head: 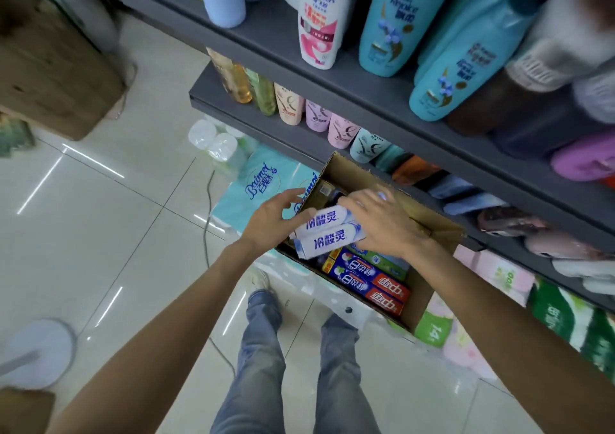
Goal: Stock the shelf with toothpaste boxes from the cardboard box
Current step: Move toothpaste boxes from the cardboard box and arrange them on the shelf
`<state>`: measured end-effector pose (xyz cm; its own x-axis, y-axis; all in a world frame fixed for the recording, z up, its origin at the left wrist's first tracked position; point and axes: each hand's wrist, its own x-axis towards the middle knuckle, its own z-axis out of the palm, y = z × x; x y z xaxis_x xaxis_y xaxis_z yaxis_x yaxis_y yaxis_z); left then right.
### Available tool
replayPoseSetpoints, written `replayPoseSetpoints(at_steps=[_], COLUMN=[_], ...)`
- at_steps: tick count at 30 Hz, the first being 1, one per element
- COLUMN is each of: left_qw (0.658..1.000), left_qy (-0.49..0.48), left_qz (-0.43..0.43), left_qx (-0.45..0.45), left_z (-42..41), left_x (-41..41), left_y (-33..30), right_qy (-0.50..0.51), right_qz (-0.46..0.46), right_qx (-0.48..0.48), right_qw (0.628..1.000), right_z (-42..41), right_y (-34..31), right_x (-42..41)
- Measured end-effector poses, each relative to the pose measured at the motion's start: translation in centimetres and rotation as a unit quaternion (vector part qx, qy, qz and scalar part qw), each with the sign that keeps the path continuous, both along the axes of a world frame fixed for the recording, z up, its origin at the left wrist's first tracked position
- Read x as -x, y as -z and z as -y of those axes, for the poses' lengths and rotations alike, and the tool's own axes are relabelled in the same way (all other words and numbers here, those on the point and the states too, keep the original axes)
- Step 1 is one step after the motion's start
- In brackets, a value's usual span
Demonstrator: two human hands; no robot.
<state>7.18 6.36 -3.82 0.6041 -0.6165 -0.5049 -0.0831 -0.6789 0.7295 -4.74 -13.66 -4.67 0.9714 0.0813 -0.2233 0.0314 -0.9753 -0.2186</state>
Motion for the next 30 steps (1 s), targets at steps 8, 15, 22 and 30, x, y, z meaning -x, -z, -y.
replayPoseSetpoints(at_steps=[8,15,22,30], left_qw=[0.927,0.912,0.936,0.909], left_qy=[-0.137,-0.043,-0.003,-0.087], left_qz=[-0.231,-0.250,-0.121,-0.011], left_qx=[0.261,0.321,0.331,0.408], left_z=[1.2,3.7,6.9,8.7], left_x=[2.0,1.5,2.2,2.7], left_y=[-10.9,-16.2,-20.7,-25.3], right_qy=[0.302,0.343,0.318,0.282], right_qz=[0.010,0.066,0.066,0.209], right_qx=[-0.414,-0.498,-0.522,-0.392], right_qw=[0.859,0.793,0.789,0.850], right_z=[-2.1,-1.1,2.4,5.5], right_y=[-10.4,-16.0,-20.7,-25.3], right_x=[6.4,6.9,8.4,9.1])
